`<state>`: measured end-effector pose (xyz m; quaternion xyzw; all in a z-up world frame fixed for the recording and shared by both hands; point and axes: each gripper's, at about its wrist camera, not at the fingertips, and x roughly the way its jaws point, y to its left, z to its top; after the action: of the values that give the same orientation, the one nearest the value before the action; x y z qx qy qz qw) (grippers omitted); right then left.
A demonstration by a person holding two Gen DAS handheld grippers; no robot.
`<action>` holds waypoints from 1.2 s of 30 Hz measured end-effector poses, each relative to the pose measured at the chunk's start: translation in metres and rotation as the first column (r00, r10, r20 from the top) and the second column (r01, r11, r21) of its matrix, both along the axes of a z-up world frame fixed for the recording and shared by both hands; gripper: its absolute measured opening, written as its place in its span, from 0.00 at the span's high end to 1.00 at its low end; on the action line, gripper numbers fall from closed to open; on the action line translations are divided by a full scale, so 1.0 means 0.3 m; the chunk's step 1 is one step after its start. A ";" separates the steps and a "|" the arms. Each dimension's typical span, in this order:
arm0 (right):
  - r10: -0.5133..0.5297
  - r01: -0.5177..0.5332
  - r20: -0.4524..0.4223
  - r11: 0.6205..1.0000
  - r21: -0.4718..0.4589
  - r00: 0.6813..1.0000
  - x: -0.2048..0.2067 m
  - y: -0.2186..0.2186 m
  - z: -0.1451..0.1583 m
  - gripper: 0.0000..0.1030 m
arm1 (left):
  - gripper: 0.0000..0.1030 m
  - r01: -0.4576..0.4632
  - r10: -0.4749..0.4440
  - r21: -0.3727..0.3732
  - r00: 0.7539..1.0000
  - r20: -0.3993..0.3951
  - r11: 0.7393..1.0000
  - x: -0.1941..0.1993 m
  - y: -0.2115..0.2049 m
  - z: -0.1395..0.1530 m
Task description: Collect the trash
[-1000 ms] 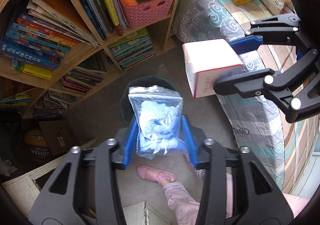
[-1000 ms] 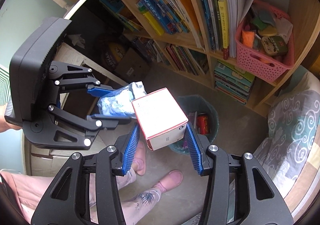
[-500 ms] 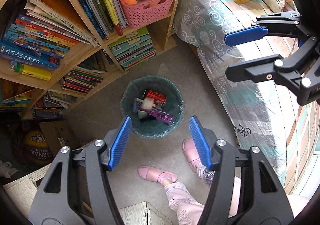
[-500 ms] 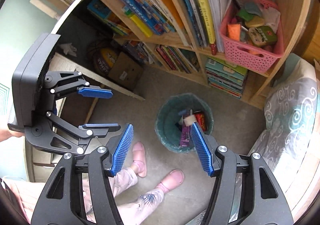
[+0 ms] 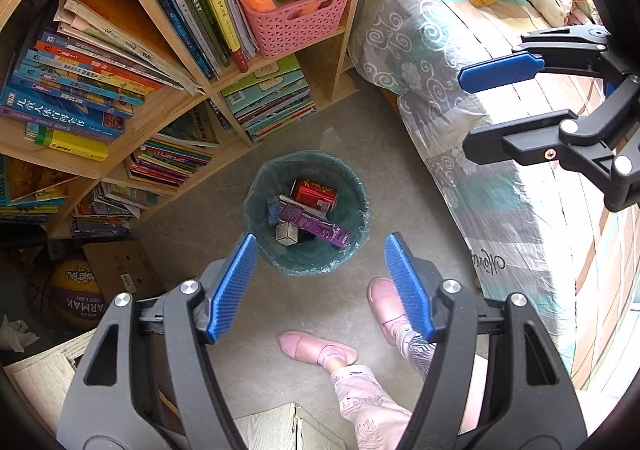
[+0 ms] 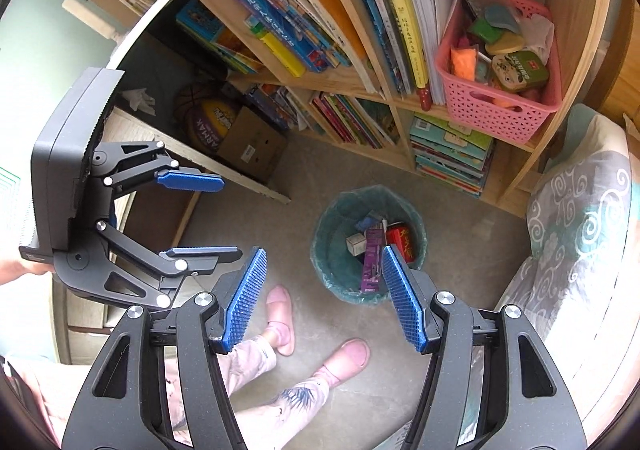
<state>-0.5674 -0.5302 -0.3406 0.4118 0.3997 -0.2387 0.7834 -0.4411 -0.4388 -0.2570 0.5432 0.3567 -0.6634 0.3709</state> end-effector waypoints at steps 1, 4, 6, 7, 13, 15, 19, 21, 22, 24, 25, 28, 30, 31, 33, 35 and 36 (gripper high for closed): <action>-0.002 0.002 0.001 1.000 0.000 1.000 -0.003 0.003 0.002 0.40 | 0.33 -0.001 0.001 -0.002 1.000 0.002 1.000 0.000 0.002 0.004; -0.007 0.007 0.002 1.000 -0.006 1.000 -0.012 0.010 0.013 0.36 | 0.31 0.000 0.000 -0.012 1.000 0.005 1.000 -0.005 0.012 0.015; -0.010 0.010 0.003 1.000 -0.007 1.000 -0.019 0.016 0.020 0.34 | 0.28 -0.004 0.004 -0.017 1.000 0.011 1.000 -0.008 0.017 0.022; -0.015 0.015 0.001 1.000 -0.007 1.000 -0.023 0.018 0.022 0.33 | 0.24 -0.006 0.007 -0.023 1.000 0.015 1.000 -0.008 0.021 0.026; -0.058 0.058 -0.010 0.998 -0.026 0.998 -0.047 0.038 0.047 0.19 | 0.16 -0.007 0.008 -0.040 0.999 0.036 0.999 -0.016 0.047 0.048; -0.068 0.068 -0.003 0.997 -0.031 0.998 -0.057 0.041 0.058 0.17 | 0.11 -0.014 0.016 -0.044 0.999 0.046 0.999 -0.017 0.054 0.056; -0.083 0.084 0.012 0.996 -0.013 0.996 -0.073 0.047 0.074 0.12 | 0.07 -0.032 0.034 -0.045 0.998 0.056 0.998 -0.016 0.067 0.072; -0.082 0.082 0.005 0.996 -0.028 0.997 -0.073 0.053 0.087 0.12 | 0.07 -0.040 0.043 -0.041 0.997 0.069 0.998 -0.015 0.072 0.078; -0.076 0.077 0.008 0.996 -0.033 0.997 -0.073 0.060 0.096 0.12 | 0.07 -0.045 0.048 -0.041 0.996 0.074 0.998 -0.014 0.075 0.081; -0.076 0.076 0.007 0.996 -0.039 0.997 -0.074 0.070 0.107 0.12 | 0.07 -0.052 0.054 -0.040 0.996 0.076 0.998 -0.012 0.082 0.086; -0.077 0.077 0.009 0.996 -0.034 0.997 -0.075 0.073 0.110 0.12 | 0.07 -0.056 0.060 -0.041 0.995 0.079 0.998 -0.011 0.086 0.089; -0.085 0.085 0.006 0.996 -0.032 0.996 -0.080 0.082 0.126 0.12 | 0.07 -0.075 0.078 -0.044 0.994 0.081 0.996 -0.005 0.097 0.102; -0.090 0.090 -0.004 0.995 -0.037 0.996 -0.082 0.092 0.138 0.12 | 0.07 -0.099 0.102 -0.052 0.992 0.077 0.994 0.001 0.107 0.119; -0.091 0.091 -0.005 0.995 -0.038 0.996 -0.084 0.096 0.147 0.12 | 0.07 -0.115 0.119 -0.055 0.991 0.069 0.992 0.005 0.113 0.132; -0.094 0.094 -0.005 0.995 -0.045 0.996 -0.090 0.106 0.167 0.12 | 0.07 -0.142 0.145 -0.062 0.988 0.051 0.988 0.016 0.127 0.160; -0.096 0.097 0.009 0.994 -0.055 0.995 -0.097 0.115 0.194 0.12 | 0.07 -0.155 0.158 -0.068 0.987 0.041 0.986 0.022 0.145 0.186; -0.099 0.099 0.009 0.993 -0.061 0.995 -0.100 0.119 0.206 0.12 | 0.07 -0.158 0.161 -0.071 0.986 0.040 0.985 0.024 0.152 0.199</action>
<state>-0.5973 -0.4945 -0.2789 0.4077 0.3688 -0.2881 0.7841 -0.4340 -0.3931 -0.1974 0.5153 0.3680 -0.6304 0.4491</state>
